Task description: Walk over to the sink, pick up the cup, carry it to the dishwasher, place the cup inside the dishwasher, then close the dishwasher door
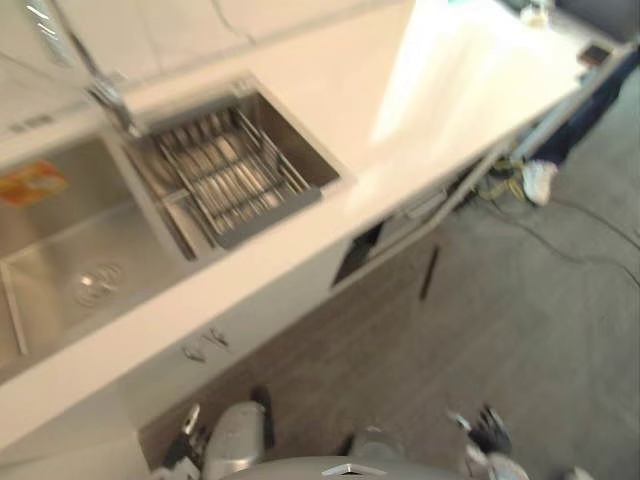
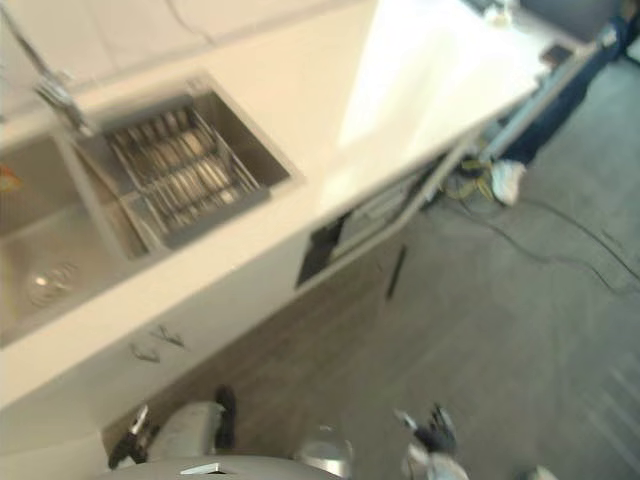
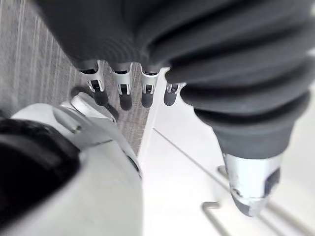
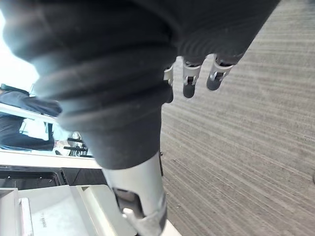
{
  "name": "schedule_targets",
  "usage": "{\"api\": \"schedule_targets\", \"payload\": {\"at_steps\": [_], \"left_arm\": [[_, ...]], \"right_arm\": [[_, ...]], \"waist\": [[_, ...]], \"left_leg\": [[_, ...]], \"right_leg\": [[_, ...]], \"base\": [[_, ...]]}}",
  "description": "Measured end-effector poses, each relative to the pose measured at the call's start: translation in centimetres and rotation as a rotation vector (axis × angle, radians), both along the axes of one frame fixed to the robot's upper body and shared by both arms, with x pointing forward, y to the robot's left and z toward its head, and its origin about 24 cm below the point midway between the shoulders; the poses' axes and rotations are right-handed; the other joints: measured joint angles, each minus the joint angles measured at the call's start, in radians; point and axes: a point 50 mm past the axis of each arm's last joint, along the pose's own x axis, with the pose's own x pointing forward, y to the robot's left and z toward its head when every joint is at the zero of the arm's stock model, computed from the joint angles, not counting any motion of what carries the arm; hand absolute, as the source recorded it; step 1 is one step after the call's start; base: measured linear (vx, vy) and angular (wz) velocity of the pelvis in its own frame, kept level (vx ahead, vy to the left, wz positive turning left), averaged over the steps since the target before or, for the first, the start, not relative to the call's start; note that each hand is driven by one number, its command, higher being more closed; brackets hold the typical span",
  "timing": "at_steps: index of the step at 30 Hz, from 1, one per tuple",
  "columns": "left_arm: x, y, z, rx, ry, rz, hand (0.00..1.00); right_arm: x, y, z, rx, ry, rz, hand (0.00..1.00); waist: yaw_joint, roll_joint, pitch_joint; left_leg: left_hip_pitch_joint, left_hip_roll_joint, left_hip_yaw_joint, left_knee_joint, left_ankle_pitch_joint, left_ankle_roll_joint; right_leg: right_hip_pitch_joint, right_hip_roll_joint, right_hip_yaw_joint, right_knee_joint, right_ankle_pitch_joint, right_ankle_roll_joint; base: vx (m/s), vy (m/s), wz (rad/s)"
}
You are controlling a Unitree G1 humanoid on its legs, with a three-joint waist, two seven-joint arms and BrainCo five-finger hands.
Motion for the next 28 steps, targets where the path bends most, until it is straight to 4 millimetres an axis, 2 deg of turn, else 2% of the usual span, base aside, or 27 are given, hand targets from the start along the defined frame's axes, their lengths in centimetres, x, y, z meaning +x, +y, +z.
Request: {"api": "schedule_targets", "payload": {"at_steps": [1,2,4,6,7,8,9,11,12,14,16,20,28], "left_arm": [[0.6,0.2,0.1,0.004,-0.021,0.025,0.00],[0.6,0.2,0.1,0.004,-0.016,0.034,0.00],[0.6,0.0,0.0,0.008,0.001,0.055,0.00],[0.5,0.0,0.0,0.009,0.019,0.057,0.00],[0.3,0.2,0.0,0.009,0.030,0.070,0.00],[0.0,0.6,0.0,0.016,0.033,0.089,0.00],[-0.4,0.7,0.0,0.018,0.039,0.104,0.00],[-1.1,-0.2,-0.3,-0.010,0.058,0.151,0.00],[-1.7,-0.6,-0.4,-0.017,0.077,0.175,0.00],[-2.2,-0.9,-0.5,-0.023,0.091,0.183,0.00],[-2.8,-0.8,-0.6,-0.019,0.106,0.202,0.00],[-3.8,-0.6,-0.6,-0.014,0.133,0.202,0.00],[-4.1,-0.4,-0.8,-0.004,0.175,0.087,0.00]], "right_arm": [[-0.9,2.1,-0.9,0.074,0.032,0.014,0.00],[-0.8,4.0,-1.6,0.139,0.045,0.046,0.00],[-0.4,6.1,-2.1,0.202,0.062,0.110,0.00],[-0.3,6.9,-2.4,0.237,0.086,0.136,0.00],[-0.4,7.0,-2.4,0.248,0.106,0.166,0.00],[-0.5,7.5,-2.6,0.273,0.127,0.199,0.00],[-0.6,7.8,-2.7,0.284,0.142,0.217,0.00],[-0.2,7.6,-2.7,0.287,0.161,0.277,0.00],[-0.1,7.3,-2.7,0.290,0.171,0.314,0.00],[-0.1,7.0,-2.6,0.290,0.182,0.331,0.00],[-0.2,7.2,-2.8,0.311,0.226,0.356,0.00],[-1.0,7.6,-3.2,0.371,0.285,0.332,0.00],[-1.7,8.0,-3.7,0.488,0.318,0.238,0.00]], "waist": [[0.006,-0.020,-0.019],[0.014,-0.040,-0.032],[0.022,-0.051,-0.033],[0.019,-0.054,-0.039],[0.019,-0.065,-0.051],[0.019,-0.093,-0.069],[0.021,-0.104,-0.080],[0.027,-0.086,-0.102],[0.027,-0.069,-0.108],[0.030,-0.056,-0.116],[0.033,-0.061,-0.131],[0.036,-0.066,-0.156],[0.031,-0.066,-0.164]], "left_leg": [[0.042,0.002,-0.034,-0.053,0.003,0.005],[0.072,0.006,-0.057,-0.089,0.013,0.009],[0.108,0.013,-0.081,-0.104,0.018,0.004],[0.124,0.009,-0.080,-0.104,0.017,0.000],[0.124,-0.004,-0.077,-0.106,0.018,-0.008],[0.127,-0.028,-0.074,-0.118,0.033,-0.034],[0.127,-0.036,-0.071,-0.117,0.038,-0.050],[0.146,-0.016,-0.075,-0.123,0.047,-0.083],[0.162,-0.003,-0.074,-0.140,0.058,-0.101],[0.181,0.012,-0.074,-0.160,0.064,-0.110],[0.213,0.024,-0.071,-0.210,0.079,-0.115],[0.273,0.015,-0.065,-0.301,0.113,-0.113],[0.323,-0.014,-0.077,-0.385,0.145,-0.100]], "right_leg": [[-0.012,0.028,0.042,-0.054,-0.040,0.007],[-0.038,0.047,0.064,-0.094,-0.042,0.010],[-0.063,0.067,0.094,-0.154,-0.026,0.009],[-0.067,0.072,0.146,-0.212,0.029,0.008],[-0.064,0.067,0.171,-0.239,0.081,0.007],[-0.049,0.051,0.183,-0.252,0.147,0.017],[-0.032,0.034,0.173,-0.265,0.101,0.052],[-0.007,0.039,0.128,-0.280,0.054,0.042],[0.017,0.047,0.108,-0.290,0.051,0.044],[0.046,0.060,0.092,-0.315,0.052,0.043],[0.082,0.075,0.075,-0.356,0.056,0.041],[0.128,0.080,0.074,-0.407,0.070,0.051],[0.168,0.075,0.073,-0.458,0.088,0.065]], "base": [[0.02,-0.053,0.81],[0.04,-0.089,0.71],[0.04,-0.117,0.63],[0.07,-0.164,0.82],[0.12,-0.240,1.00],[0.14,-0.267,0.98],[0.15,-0.274,0.78],[0.11,-0.183,0.50],[0.10,-0.140,0.40],[0.11,-0.117,0.22],[0.08,-0.070,0.05],[0.11,-0.017,0.00],[0.03,0.010,0.02]]}}
